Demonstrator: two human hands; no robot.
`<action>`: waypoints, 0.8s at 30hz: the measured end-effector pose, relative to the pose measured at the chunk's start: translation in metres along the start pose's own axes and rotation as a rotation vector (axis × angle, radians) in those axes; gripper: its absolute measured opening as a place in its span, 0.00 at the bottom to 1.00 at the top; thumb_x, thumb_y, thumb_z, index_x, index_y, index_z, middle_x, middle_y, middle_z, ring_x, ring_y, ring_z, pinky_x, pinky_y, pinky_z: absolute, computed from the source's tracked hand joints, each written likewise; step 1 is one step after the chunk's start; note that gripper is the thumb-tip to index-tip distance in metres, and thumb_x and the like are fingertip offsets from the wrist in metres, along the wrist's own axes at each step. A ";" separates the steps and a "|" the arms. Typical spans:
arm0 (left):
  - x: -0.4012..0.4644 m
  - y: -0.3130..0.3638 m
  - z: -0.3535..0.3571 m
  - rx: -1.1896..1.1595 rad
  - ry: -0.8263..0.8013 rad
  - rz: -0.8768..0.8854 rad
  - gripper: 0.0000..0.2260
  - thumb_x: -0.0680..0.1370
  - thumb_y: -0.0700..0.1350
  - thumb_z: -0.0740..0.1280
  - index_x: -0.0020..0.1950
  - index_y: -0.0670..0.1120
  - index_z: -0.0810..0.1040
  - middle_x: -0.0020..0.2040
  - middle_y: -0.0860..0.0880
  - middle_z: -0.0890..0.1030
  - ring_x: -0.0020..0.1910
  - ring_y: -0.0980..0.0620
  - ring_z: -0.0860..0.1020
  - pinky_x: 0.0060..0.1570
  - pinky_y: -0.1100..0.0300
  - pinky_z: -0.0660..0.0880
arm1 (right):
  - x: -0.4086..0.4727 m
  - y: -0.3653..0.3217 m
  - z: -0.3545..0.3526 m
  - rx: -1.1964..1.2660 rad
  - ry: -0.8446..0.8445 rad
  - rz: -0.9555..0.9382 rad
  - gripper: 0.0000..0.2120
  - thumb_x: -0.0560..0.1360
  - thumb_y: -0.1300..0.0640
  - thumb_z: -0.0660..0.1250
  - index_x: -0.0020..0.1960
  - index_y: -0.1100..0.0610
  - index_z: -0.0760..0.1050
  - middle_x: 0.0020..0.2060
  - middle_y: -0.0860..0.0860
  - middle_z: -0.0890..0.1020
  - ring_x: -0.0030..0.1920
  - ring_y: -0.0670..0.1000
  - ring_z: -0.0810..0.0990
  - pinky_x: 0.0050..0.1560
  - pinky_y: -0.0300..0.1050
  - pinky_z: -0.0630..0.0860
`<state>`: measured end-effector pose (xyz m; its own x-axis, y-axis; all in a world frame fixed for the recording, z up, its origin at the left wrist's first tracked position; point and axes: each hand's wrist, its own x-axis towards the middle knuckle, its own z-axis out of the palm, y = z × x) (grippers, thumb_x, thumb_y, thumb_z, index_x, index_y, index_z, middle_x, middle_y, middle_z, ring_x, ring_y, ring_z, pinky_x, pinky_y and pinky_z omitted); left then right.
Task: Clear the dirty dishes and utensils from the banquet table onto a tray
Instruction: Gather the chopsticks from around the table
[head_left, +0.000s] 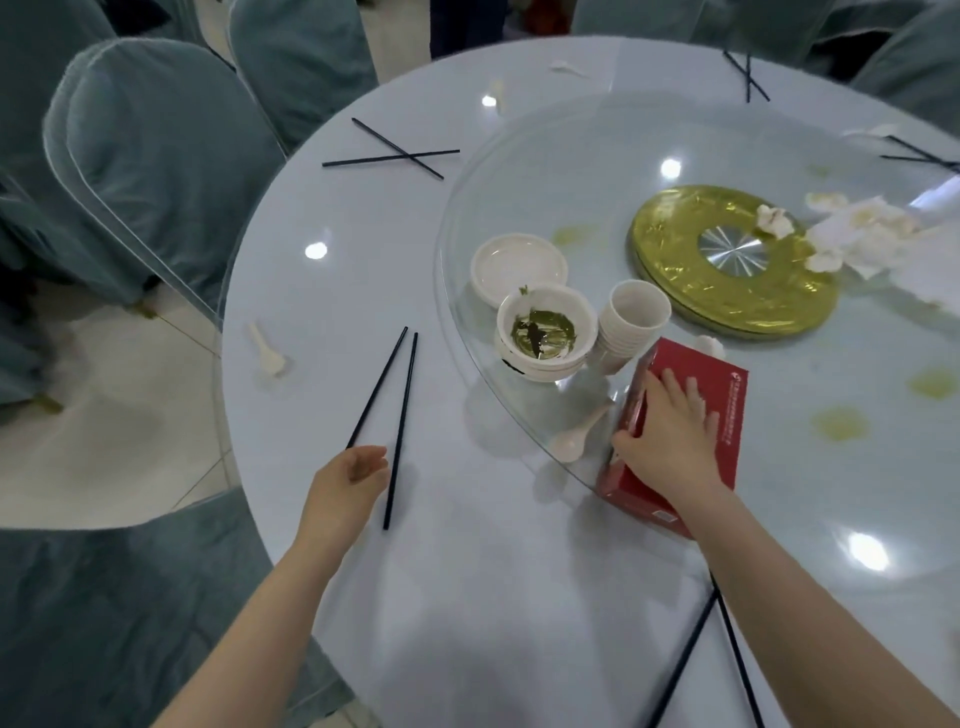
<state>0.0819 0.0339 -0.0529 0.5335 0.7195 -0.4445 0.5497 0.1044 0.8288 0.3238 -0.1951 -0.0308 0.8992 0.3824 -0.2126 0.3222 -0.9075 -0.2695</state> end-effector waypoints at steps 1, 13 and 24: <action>0.003 0.000 0.000 0.008 0.003 0.005 0.10 0.77 0.38 0.66 0.56 0.50 0.77 0.54 0.51 0.80 0.56 0.52 0.78 0.53 0.61 0.69 | -0.003 0.000 0.000 0.004 0.000 0.011 0.37 0.73 0.53 0.64 0.78 0.53 0.50 0.78 0.52 0.50 0.78 0.57 0.44 0.74 0.64 0.45; 0.054 -0.017 0.006 0.597 0.124 0.095 0.39 0.70 0.58 0.73 0.75 0.45 0.61 0.72 0.42 0.64 0.71 0.41 0.60 0.69 0.50 0.60 | -0.007 -0.029 0.011 -0.340 0.155 -0.406 0.18 0.70 0.65 0.68 0.61 0.61 0.76 0.59 0.57 0.77 0.63 0.61 0.72 0.63 0.53 0.68; 0.046 -0.017 0.023 0.598 0.031 0.122 0.09 0.77 0.42 0.66 0.56 0.43 0.73 0.52 0.46 0.75 0.47 0.47 0.74 0.44 0.58 0.68 | 0.008 -0.046 0.021 -0.509 0.025 -0.353 0.15 0.75 0.60 0.65 0.61 0.55 0.74 0.57 0.52 0.77 0.58 0.54 0.73 0.56 0.47 0.71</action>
<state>0.1117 0.0493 -0.0947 0.6012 0.7225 -0.3413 0.7563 -0.3767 0.5348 0.3101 -0.1467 -0.0401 0.7175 0.6758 -0.1688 0.6966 -0.6986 0.1637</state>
